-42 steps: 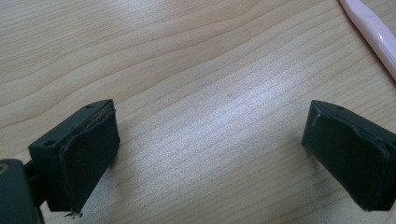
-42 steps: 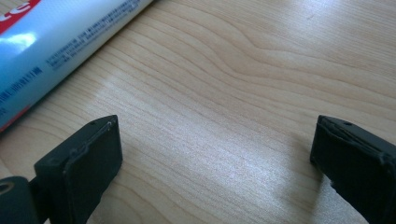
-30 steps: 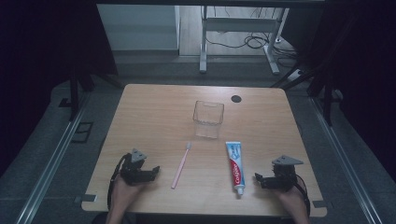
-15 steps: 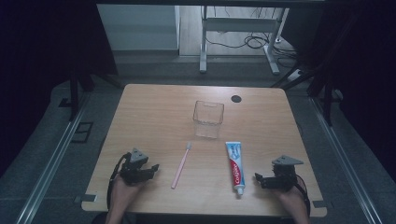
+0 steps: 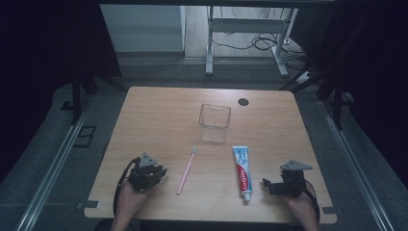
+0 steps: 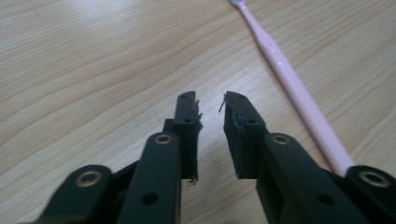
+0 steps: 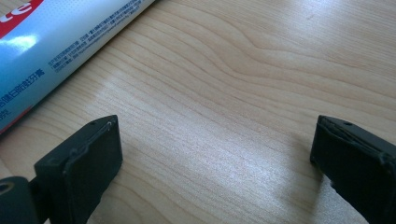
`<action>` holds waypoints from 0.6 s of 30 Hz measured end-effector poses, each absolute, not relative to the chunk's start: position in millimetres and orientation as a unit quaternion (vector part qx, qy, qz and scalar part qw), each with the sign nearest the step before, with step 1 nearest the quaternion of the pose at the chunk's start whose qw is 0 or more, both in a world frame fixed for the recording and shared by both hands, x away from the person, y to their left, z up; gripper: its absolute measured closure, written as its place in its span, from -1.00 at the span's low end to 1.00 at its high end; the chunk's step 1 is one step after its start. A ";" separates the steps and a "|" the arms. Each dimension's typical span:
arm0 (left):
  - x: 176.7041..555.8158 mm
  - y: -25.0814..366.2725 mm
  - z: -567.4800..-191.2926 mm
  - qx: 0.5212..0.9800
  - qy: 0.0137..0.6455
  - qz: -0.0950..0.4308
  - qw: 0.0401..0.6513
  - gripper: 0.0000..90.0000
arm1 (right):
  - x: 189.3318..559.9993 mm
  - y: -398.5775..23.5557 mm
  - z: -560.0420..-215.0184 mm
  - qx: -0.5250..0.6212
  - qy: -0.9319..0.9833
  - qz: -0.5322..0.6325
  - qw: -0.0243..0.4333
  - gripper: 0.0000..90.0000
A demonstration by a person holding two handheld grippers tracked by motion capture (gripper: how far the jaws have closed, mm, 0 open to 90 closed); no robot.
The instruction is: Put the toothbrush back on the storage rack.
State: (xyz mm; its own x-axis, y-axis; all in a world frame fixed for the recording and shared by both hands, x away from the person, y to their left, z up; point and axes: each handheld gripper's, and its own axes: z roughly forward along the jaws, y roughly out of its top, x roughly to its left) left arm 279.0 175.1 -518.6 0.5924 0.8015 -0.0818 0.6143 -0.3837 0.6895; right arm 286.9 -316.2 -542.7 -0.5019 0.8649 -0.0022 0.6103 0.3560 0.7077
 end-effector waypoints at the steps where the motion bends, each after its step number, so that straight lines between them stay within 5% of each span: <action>1: 279.0 175.1 -518.6 0.821 0.431 0.134 0.350 0.74 | 286.9 -316.2 -542.7 0.461 0.801 0.331 0.192 -0.96; 9: 275.8 160.9 -514.6 0.838 0.405 0.117 0.348 0.98 | 286.9 -316.3 -542.8 0.460 0.801 0.332 0.192 -0.96; 18: 274.4 138.9 -514.4 0.858 0.372 0.094 0.342 0.99 | 286.9 -316.3 -542.7 0.460 0.801 0.332 0.192 -0.96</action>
